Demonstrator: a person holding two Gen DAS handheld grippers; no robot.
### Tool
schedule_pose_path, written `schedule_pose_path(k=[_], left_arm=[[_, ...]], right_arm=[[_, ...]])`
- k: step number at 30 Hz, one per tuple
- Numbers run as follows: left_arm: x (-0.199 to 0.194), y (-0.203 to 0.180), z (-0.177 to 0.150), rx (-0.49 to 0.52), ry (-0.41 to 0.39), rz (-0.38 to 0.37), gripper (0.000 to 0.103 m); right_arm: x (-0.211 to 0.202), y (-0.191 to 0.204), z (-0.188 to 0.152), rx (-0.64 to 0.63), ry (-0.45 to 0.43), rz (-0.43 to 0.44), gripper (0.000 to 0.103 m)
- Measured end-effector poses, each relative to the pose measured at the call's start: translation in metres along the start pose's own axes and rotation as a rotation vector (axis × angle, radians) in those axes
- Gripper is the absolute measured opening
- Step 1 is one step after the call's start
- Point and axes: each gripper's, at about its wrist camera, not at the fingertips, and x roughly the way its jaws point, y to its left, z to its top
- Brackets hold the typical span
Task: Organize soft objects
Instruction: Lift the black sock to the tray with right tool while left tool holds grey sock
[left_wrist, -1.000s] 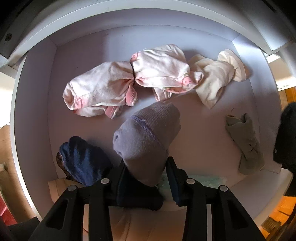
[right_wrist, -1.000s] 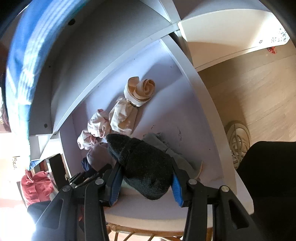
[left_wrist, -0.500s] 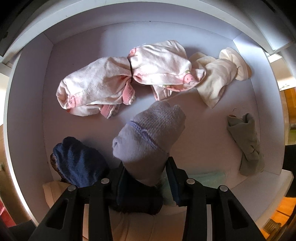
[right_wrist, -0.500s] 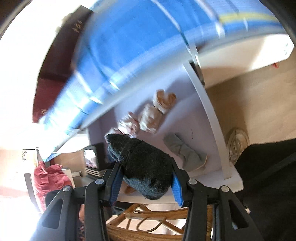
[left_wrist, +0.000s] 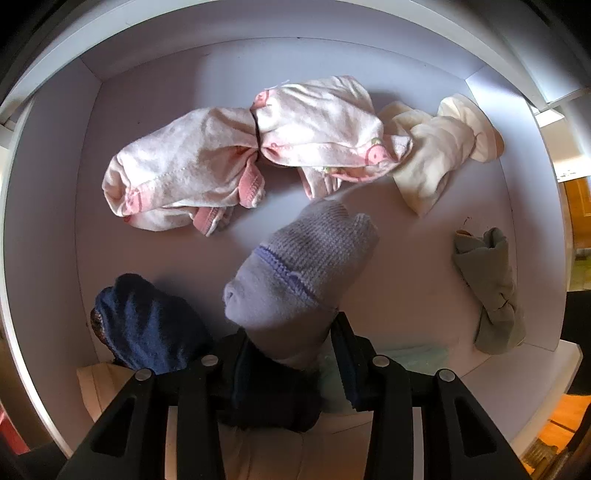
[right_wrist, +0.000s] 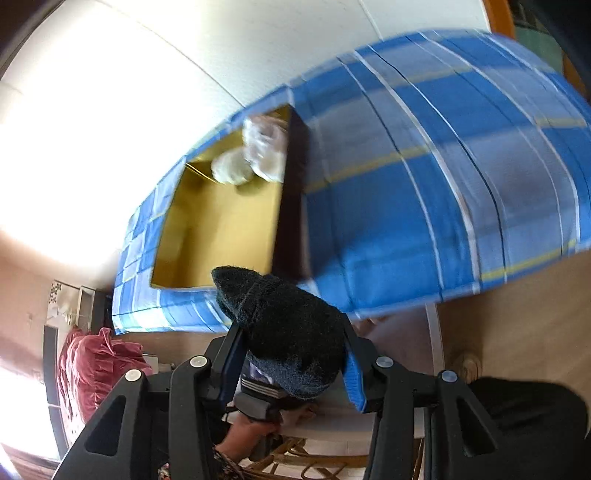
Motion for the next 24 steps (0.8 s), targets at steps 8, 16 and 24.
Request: schedule_pose_path(k=[8,16,24], left_arm=[[0.003,-0.002,0.002,0.002,0.001,0.003,0.041],[0.005,-0.006,0.003,0.004,0.006,-0.003,0.041],[0.007,-0.016,0.001,0.024,0.014,0.004,0.044]], right_arm=[[0.029,0.078,0.049,-0.135,-0.02,0.019,0.046],[0.097,0.125,0.095,-0.144,0.042,0.012,0.046],[0.147,0.151,0.136,-0.109,0.036,0.008,0.046]])
